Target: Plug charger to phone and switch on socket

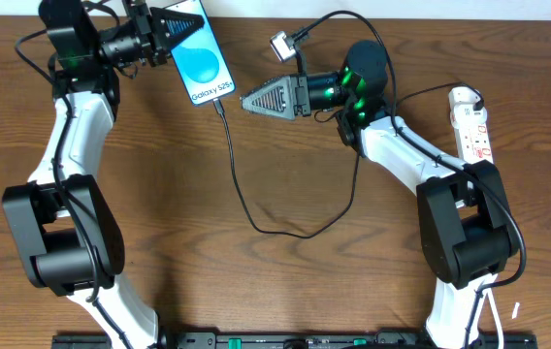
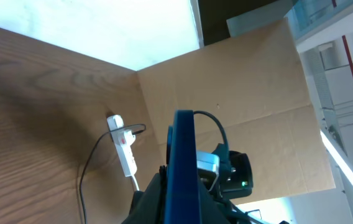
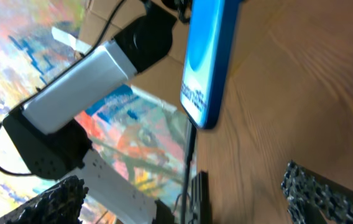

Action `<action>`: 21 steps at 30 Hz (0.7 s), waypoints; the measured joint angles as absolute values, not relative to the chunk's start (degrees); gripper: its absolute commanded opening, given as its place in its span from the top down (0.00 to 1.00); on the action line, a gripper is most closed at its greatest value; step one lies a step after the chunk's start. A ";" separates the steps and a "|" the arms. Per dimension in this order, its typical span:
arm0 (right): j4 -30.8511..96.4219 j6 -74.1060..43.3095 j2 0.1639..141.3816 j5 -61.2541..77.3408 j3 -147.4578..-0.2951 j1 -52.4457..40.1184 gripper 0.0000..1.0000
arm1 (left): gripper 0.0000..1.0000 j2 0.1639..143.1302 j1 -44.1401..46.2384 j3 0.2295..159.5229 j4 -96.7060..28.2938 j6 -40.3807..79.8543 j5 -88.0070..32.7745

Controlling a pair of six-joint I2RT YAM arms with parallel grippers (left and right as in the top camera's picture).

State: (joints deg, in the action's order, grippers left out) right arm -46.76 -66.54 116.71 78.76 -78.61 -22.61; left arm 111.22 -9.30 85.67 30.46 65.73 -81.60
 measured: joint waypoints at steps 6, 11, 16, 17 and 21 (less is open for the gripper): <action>-34.57 -60.53 116.62 80.12 -78.63 -22.61 0.01 | 0.93 111.22 -10.44 85.67 30.46 65.73 -82.28; -18.94 -54.11 116.57 75.57 -78.67 -22.61 0.01 | 0.93 111.22 -10.50 85.67 30.44 65.73 -82.41; -9.72 -48.27 116.57 69.01 -78.67 -22.61 0.01 | 0.93 111.22 -10.50 85.67 30.44 65.73 -82.48; -8.25 -47.18 116.57 67.85 -78.70 -22.61 0.01 | 0.93 111.22 -10.50 85.67 30.46 65.73 -82.46; -0.71 -42.59 116.57 62.74 -78.70 -22.41 0.02 | 0.93 111.22 -10.50 85.67 30.44 65.76 -82.52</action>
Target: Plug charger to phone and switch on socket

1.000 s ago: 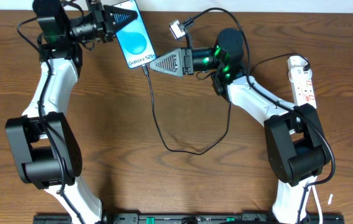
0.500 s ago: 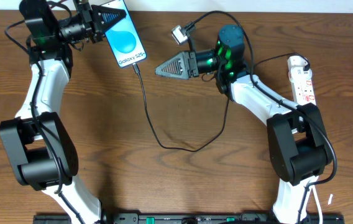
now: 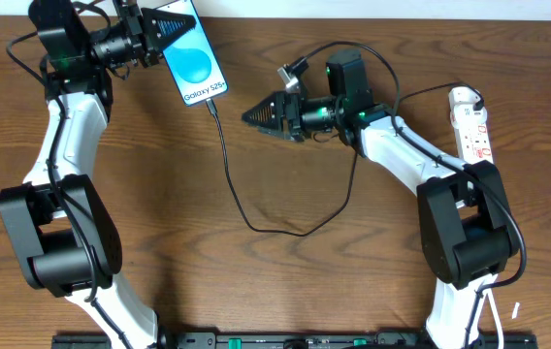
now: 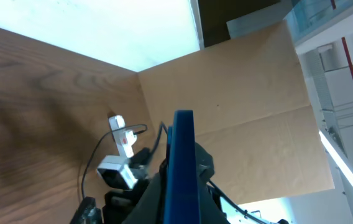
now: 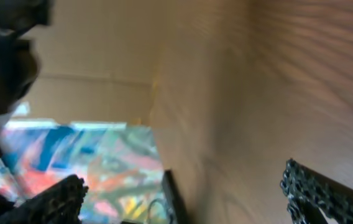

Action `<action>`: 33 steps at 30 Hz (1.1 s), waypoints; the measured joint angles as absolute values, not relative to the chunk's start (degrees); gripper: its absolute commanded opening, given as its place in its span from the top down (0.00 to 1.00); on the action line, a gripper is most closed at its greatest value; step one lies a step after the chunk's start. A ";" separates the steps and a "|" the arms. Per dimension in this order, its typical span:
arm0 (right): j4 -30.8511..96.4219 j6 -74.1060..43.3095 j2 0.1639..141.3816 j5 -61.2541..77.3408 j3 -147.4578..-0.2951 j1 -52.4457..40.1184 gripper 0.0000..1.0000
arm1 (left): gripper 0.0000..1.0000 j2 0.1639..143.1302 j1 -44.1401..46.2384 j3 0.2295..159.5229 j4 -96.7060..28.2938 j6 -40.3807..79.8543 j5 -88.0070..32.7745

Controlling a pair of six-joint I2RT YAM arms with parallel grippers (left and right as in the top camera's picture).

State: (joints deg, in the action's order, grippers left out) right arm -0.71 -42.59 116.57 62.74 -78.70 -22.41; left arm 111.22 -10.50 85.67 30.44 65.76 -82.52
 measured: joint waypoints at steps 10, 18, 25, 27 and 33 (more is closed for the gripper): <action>22.31 -31.20 114.63 43.59 -78.65 -20.97 0.02 | 0.93 111.22 -10.50 85.67 30.44 65.73 -82.67; 35.20 -27.57 101.08 22.50 -78.70 -20.97 0.03 | 0.93 111.22 -10.50 85.65 30.44 65.71 -83.07; 45.89 -30.17 90.65 2.55 -78.74 -20.95 0.02 | 0.93 111.22 -10.28 85.65 30.15 65.69 -83.74; 47.40 -30.68 88.79 -1.37 -78.74 -20.88 0.01 | 0.93 111.22 -10.07 85.65 29.85 65.34 -83.74; 50.65 -30.96 84.86 -7.35 -78.74 -20.84 0.01 | 0.93 111.22 -7.88 85.41 22.41 60.64 -83.72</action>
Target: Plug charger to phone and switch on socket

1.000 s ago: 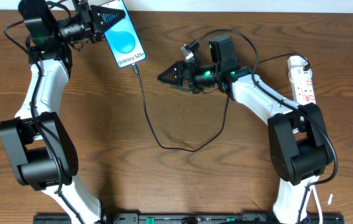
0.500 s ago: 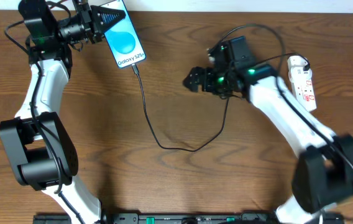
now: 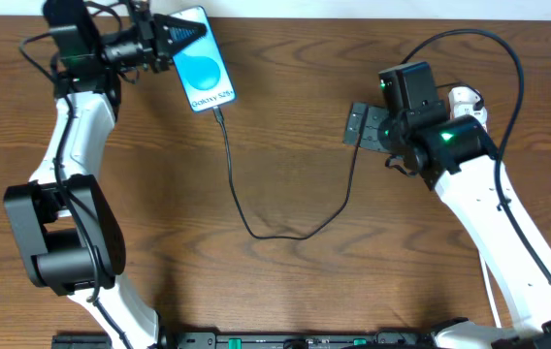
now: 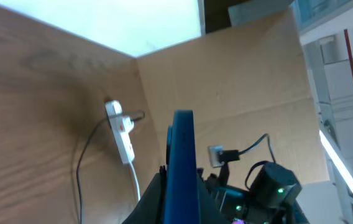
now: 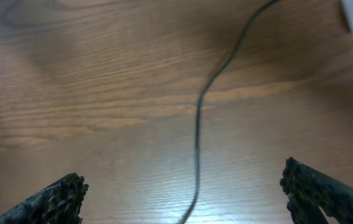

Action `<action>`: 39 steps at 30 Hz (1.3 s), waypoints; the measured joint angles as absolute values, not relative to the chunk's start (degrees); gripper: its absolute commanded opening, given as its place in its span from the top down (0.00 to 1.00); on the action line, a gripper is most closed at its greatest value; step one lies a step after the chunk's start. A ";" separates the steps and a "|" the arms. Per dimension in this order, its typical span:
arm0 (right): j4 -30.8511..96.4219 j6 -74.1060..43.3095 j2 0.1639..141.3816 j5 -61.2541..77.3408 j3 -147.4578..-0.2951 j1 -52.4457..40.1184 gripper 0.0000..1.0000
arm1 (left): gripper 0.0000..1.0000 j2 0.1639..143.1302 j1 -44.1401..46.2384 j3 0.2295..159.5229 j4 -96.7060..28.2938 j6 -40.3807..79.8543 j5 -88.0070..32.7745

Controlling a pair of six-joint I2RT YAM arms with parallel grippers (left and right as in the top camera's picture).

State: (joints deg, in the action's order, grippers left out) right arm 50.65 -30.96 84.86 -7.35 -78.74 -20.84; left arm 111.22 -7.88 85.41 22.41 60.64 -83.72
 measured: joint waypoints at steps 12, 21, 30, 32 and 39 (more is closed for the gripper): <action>55.48 -30.96 84.07 -9.61 -78.74 -19.79 0.01 | 0.93 111.22 -1.61 84.71 -16.47 35.31 -76.16; 55.46 -30.96 83.35 -9.91 -78.74 -17.54 0.01 | 0.92 111.22 1.83 84.71 -31.22 21.56 -64.23; 54.78 -30.96 83.18 -6.74 -78.74 -13.89 0.01 | 0.93 111.22 5.58 84.71 -39.09 16.62 -52.53; 54.76 -30.96 83.18 -6.17 -78.74 -13.43 0.01 | 0.93 111.22 6.17 84.71 -40.27 16.36 -50.54; 54.70 -30.98 83.18 -4.67 -78.74 -13.17 0.01 | 0.92 111.22 7.20 84.71 -42.83 16.01 -45.25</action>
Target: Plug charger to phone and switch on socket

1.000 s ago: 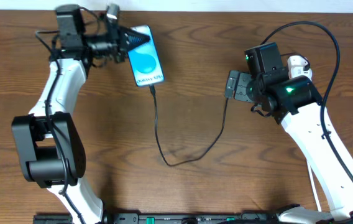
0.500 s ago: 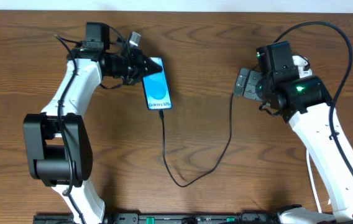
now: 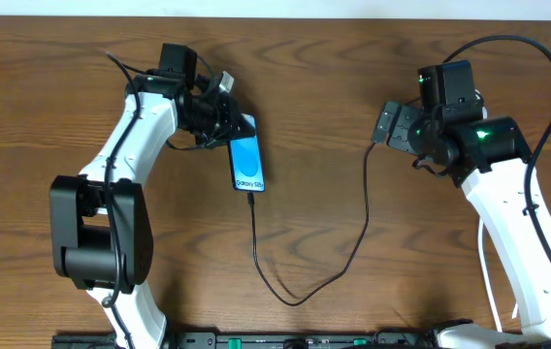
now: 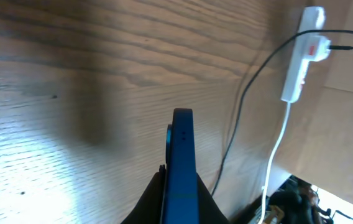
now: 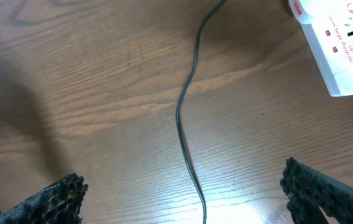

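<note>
A blue-screened phone is held by its upper end in my left gripper, left of the table's middle. In the left wrist view the phone shows edge-on between the closed fingers of that gripper. A black charger cable is plugged into the phone's lower end, loops toward the front and climbs to the right. My right gripper faces down, open, over the cable; its fingers hold nothing. The white power strip lies just right of it, hidden under that arm in the overhead view.
The strip shows in the left wrist view too, with its white lead trailing toward the front. That lead runs along the right side of the wooden table. Cardboard walls stand behind the far edge.
My left gripper has brought the phone from the back left corner toward the table's middle and lower. The cable's loop has shifted right. My right gripper sits slightly further right, nearer the strip.
At first my left gripper held the phone raised at the back left, cable plugged in, with my open right gripper pointing at its lower end. The right gripper then drew back and stood facing down near the strip. The phone now sits low, left of centre.
</note>
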Action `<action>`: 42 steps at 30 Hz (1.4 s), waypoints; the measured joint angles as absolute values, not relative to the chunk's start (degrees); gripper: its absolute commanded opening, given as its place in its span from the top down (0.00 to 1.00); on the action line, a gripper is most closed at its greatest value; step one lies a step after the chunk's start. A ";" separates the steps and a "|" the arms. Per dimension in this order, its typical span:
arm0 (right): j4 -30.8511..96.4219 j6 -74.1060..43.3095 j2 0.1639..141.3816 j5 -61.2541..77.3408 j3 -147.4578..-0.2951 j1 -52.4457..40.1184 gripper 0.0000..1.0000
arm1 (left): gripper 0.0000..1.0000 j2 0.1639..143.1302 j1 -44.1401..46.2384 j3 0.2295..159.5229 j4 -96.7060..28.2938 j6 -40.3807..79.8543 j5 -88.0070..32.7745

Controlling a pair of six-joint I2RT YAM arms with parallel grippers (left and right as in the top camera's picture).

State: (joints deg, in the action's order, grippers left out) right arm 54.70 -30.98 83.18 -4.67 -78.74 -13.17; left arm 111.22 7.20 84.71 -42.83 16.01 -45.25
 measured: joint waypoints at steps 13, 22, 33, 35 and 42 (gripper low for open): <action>54.65 -30.96 83.18 -4.45 -78.74 -13.17 0.01 | 0.92 111.22 7.25 83.15 -42.46 16.01 -43.31; 54.61 -30.96 83.18 -4.43 -78.74 -13.17 0.01 | 0.93 111.22 7.25 79.11 -40.36 16.01 -42.98; 54.59 -30.96 83.18 -4.43 -78.74 -13.17 0.01 | 0.93 111.22 7.25 76.75 -39.79 16.01 -40.80; 54.57 -30.98 83.18 -4.40 -78.74 -13.17 0.01 | 0.92 111.22 7.25 76.09 -39.81 16.01 -40.38; 54.57 -30.98 83.18 -4.27 -78.74 -13.17 0.01 | 0.92 111.22 7.25 75.44 -39.51 16.01 -40.07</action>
State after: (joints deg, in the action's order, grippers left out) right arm 54.57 -30.98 83.18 -4.27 -78.74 -13.17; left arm 111.22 7.25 75.44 -39.51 16.01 -40.07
